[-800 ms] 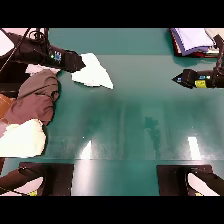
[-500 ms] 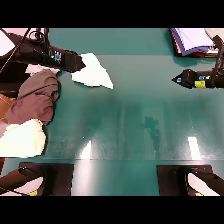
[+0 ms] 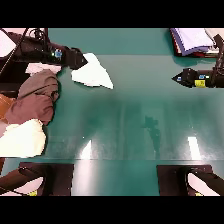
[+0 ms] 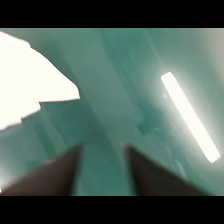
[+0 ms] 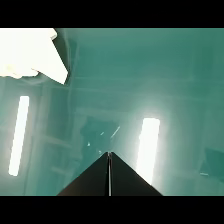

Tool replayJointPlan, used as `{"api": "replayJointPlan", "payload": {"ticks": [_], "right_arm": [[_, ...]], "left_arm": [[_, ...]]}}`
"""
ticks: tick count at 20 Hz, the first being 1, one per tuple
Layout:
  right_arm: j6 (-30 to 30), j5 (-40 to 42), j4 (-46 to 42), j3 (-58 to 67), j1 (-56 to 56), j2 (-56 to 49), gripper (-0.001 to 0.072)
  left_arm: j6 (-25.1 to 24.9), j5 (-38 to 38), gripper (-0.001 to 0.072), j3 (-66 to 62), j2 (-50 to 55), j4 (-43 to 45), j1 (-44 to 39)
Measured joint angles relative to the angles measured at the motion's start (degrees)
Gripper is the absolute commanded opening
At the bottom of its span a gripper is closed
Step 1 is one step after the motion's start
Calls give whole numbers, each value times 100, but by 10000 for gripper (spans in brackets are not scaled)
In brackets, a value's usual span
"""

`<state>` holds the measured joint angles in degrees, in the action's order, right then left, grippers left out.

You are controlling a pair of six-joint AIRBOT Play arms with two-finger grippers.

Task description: Fold the shirts.

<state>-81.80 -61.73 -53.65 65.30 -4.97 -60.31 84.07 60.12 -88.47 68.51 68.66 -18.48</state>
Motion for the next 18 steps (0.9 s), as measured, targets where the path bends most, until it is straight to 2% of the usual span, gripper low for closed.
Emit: {"api": "replayJointPlan", "payload": {"ticks": [3,7,12,16,17,18], "right_arm": [[-2,39,11,0,0,7,15],[-4,46,13,0,0,9,14],[-4,17,15,0,-20,9,14],[-4,13,17,0,-26,9,14],[-4,11,17,0,-26,9,14],[-4,13,17,0,-26,9,14]], "left_arm": [[125,-730,592,170,160,507,98],[446,-1130,592,278,975,874,328],[568,-1681,592,310,2312,1010,413],[605,-2347,590,306,2949,1040,426],[605,-2481,567,306,3032,1040,426],[608,-2614,318,299,3095,1038,426]]}}
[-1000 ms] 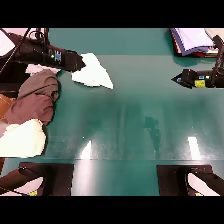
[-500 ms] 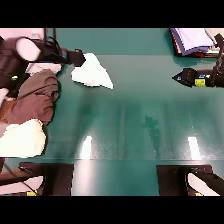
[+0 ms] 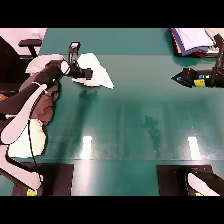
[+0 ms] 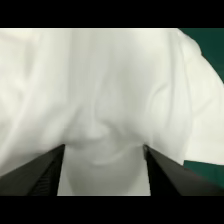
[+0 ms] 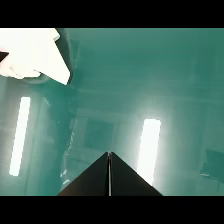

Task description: Fold the shirts.

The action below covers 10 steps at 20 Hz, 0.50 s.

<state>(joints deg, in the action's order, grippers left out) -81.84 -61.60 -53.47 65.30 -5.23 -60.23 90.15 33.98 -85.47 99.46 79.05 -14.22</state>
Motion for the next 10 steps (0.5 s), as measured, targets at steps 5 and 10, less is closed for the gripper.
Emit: {"api": "replayJointPlan", "payload": {"ticks": [5,10], "right_arm": [[0,0,-2,0,0,48,14],[-2,90,-4,295,0,442,14]], "left_arm": [[-68,-48,23,-319,15,24,4],[-612,439,23,-1410,-782,92,11]]}}
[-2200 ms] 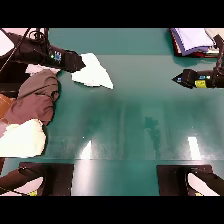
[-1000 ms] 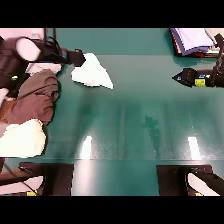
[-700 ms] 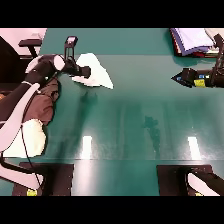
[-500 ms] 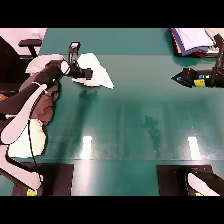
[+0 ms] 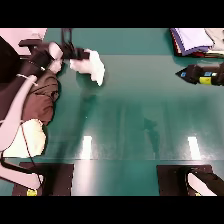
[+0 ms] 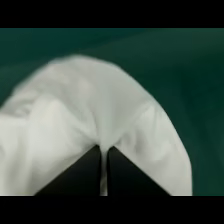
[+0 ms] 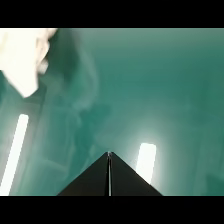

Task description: Fold the shirts.

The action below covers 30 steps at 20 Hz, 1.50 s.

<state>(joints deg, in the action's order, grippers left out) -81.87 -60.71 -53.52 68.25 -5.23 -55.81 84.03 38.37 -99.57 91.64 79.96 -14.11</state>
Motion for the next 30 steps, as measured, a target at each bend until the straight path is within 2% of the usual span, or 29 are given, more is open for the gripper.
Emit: {"api": "replayJointPlan", "payload": {"ticks": [4,7,12,14,18,23,26,30], "right_arm": [[0,109,-31,848,0,289,14],[0,142,-44,1473,0,374,14],[2,66,-48,2000,-4,413,14],[2,-52,-50,2068,-4,420,14],[2,-304,-50,2120,-4,420,14],[2,-413,-50,2138,-4,420,14],[2,-428,-50,2138,-4,420,14],[2,-444,-50,2138,-4,420,14]], "left_arm": [[-518,468,23,-761,-1187,-57,-35],[-1080,1215,23,-968,-1858,-157,-271],[-1558,2651,39,-616,-2061,-702,-1104],[-1628,2778,611,-166,-2006,-1003,-1475],[-1497,2767,611,590,-1884,-1078,-1792],[-732,3467,611,1202,-2068,-787,-1001],[-498,3630,611,2339,-2479,-796,-518],[-367,3423,611,4308,-2940,-846,-212]]}}
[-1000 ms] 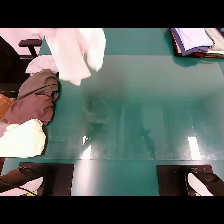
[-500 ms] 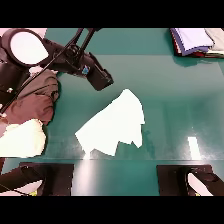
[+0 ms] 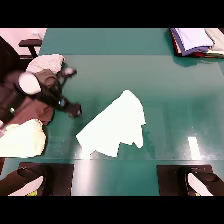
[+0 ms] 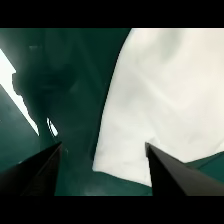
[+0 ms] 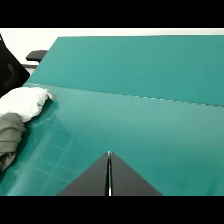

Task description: Fold the shirts.

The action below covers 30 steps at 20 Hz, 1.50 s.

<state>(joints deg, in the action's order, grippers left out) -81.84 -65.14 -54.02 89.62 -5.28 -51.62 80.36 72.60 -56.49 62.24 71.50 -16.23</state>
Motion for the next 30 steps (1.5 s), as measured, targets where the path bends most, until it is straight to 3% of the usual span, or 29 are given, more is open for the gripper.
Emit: {"api": "replayJointPlan", "payload": {"ticks": [4,9,10,11,13,17,25,26,27,28,30], "right_arm": [[0,-22,4,0,0,-11,14],[0,-90,26,0,0,-87,14],[0,-107,37,0,0,-111,14],[0,-131,39,0,0,-142,14],[0,-254,44,0,0,-225,14],[0,-651,9,-2,0,-407,14],[-129,-1646,-494,-431,0,-981,18],[-144,-1609,-520,-658,0,-1082,116],[-153,-1495,-520,-894,0,-1191,330],[-153,-1349,-520,-1154,0,-1340,418],[-151,-977,-387,-1582,0,-1727,414]], "left_arm": [[46,-525,611,1480,-133,-269,90],[-7,-1069,589,2212,-177,-911,120],[-13,-1137,426,2264,-184,-1005,125],[-35,-1220,333,2310,-179,-1036,122],[-55,-1305,33,2358,-177,-1091,122],[-44,-1362,24,2035,-177,-940,120],[450,-1200,24,-341,-179,1305,125],[472,-1246,24,-487,-179,1414,125],[492,-1281,24,-601,-179,1495,125],[503,-1311,24,-678,-179,1528,125],[518,-1355,24,-778,-177,1543,125]]}}
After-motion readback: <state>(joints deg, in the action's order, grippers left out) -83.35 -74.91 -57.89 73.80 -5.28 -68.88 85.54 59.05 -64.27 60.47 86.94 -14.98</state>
